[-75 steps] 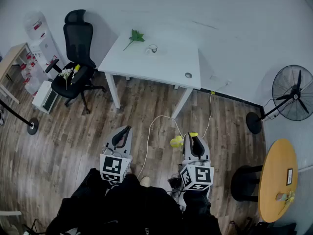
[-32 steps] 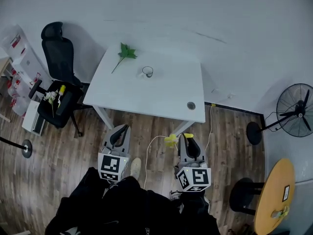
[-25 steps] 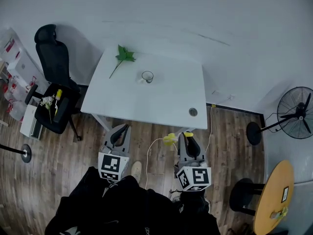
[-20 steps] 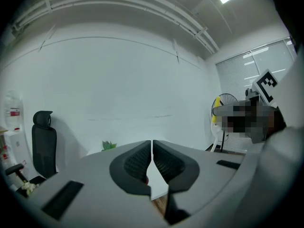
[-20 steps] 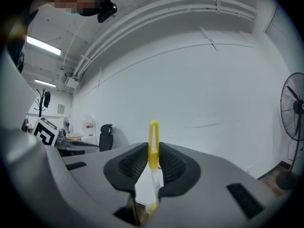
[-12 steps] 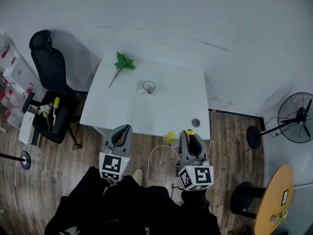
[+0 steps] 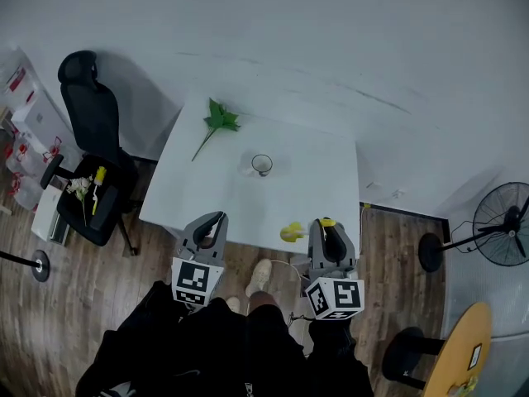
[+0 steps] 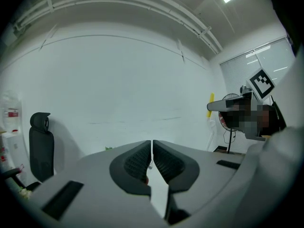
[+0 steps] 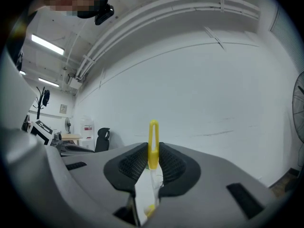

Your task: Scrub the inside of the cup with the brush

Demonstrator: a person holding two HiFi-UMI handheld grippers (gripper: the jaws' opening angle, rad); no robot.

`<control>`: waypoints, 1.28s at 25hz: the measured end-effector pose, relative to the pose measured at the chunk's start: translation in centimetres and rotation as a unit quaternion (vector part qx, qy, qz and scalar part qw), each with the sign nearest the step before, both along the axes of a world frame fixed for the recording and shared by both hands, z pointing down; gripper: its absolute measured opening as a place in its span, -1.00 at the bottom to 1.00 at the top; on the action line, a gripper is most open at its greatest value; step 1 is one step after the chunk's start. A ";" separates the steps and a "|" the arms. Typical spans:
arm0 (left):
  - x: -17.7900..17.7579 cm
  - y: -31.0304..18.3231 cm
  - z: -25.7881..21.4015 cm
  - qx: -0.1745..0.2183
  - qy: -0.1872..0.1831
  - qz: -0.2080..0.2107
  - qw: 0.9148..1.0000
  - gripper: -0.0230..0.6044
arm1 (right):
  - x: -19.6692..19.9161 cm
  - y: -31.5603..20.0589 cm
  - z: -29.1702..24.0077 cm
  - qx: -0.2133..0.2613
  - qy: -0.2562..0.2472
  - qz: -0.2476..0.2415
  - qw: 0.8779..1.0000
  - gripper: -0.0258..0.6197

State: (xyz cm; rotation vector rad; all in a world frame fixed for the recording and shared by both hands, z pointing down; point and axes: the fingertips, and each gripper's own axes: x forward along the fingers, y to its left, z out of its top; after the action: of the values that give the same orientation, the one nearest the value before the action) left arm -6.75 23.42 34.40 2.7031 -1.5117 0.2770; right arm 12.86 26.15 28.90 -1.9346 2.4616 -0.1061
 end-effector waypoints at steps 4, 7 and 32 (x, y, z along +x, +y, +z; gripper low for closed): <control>-0.2 -2.8 0.2 0.003 0.004 -0.018 1.000 -0.82 | -0.1 -3.7 -0.3 0.008 0.001 -0.013 1.000 -0.65; -0.4 -5.3 0.4 0.004 0.001 -0.031 1.000 -0.82 | 0.0 -6.9 -0.5 0.012 0.001 -0.024 1.000 -0.65; -2.7 -22.8 4.9 -0.046 -0.009 -0.092 0.995 -0.82 | -4.2 -30.4 2.6 -0.015 -0.015 -0.116 0.993 -0.65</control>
State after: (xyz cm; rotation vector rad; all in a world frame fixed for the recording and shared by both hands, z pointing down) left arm -9.43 0.62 39.31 2.4770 -1.6929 0.3553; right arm 8.66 -4.28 31.54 -1.6351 2.6698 -0.1736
